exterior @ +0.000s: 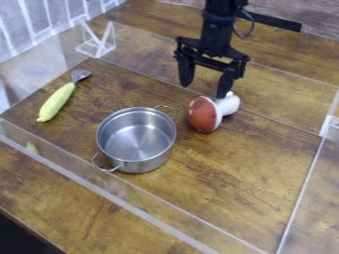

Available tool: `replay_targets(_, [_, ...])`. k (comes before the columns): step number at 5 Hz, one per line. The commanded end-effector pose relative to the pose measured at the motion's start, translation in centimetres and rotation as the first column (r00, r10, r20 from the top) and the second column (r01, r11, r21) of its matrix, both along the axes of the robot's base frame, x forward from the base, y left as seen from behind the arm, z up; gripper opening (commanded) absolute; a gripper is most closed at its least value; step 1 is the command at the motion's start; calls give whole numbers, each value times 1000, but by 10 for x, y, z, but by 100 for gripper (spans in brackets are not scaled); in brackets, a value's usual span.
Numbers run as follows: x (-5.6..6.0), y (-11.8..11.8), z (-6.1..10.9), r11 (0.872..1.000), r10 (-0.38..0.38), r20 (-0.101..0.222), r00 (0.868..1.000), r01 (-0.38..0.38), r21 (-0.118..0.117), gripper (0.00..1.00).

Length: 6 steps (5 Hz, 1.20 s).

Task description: Put the mushroom in the silver pot

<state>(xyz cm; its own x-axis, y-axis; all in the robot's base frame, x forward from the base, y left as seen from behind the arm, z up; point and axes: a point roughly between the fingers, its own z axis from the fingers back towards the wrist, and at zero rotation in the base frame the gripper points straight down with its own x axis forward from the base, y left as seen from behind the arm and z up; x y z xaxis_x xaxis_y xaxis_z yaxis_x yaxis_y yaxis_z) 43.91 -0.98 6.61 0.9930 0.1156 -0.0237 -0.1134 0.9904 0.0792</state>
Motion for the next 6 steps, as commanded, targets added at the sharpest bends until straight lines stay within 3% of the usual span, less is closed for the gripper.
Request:
replay_targets(1, [8,11,17,999,54,61,997,-54,-2,100])
replay_targets(2, [10,12,-3,1000,31,38,999,-30,-5,100])
replay_targets(3, [13,15,-19,1000,10,24,1000,-9,-7,0])
replay_targets(4, [14,18,-15,999,32,23,999,-32,-7,0])
replay_targets(6, [9,31,32,998,52,48,997,-51,-23,0])
